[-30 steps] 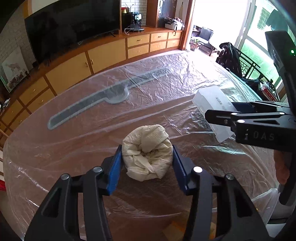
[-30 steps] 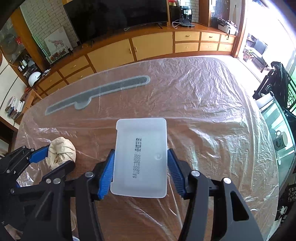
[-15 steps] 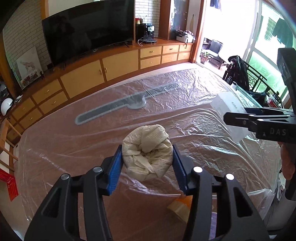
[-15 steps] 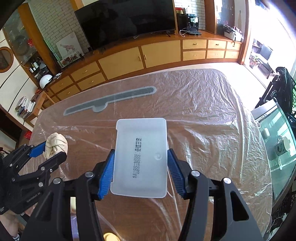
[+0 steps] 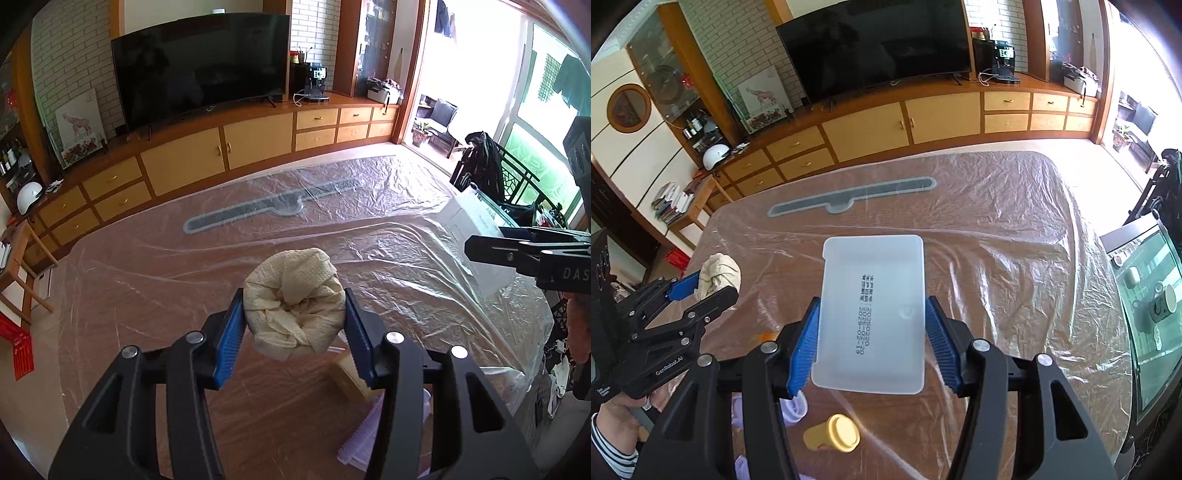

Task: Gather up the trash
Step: 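Carry the bun and white box over the trash bin with both tools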

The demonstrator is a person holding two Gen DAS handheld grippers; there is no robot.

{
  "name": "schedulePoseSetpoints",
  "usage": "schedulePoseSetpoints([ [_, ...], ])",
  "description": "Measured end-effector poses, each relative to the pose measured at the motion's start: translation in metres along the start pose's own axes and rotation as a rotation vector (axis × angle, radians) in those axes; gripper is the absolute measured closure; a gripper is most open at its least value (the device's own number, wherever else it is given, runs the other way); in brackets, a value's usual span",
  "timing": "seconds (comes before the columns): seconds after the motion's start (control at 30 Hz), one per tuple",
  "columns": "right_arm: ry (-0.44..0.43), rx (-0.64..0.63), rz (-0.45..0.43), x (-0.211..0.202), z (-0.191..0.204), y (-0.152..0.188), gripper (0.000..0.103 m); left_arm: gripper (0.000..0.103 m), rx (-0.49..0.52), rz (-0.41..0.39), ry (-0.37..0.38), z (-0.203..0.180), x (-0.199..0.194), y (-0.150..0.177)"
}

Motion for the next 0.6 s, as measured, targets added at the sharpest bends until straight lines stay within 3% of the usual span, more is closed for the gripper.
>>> schedulePoseSetpoints([
  [0.6,-0.077,-0.078,-0.025,-0.044,0.026,0.042,0.049,0.051,-0.032,-0.047,-0.04,-0.007,-0.053,0.039],
])
Point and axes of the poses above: each gripper's, at about its wrist camera, not at the fingertips, and x roughly the way its jaws point, z to its left, y to its underside, the point moved 6 cm from there along x, roughly the way its jaws point, and after that the axes turned 4 degrees about z, right-handed, at the moved point
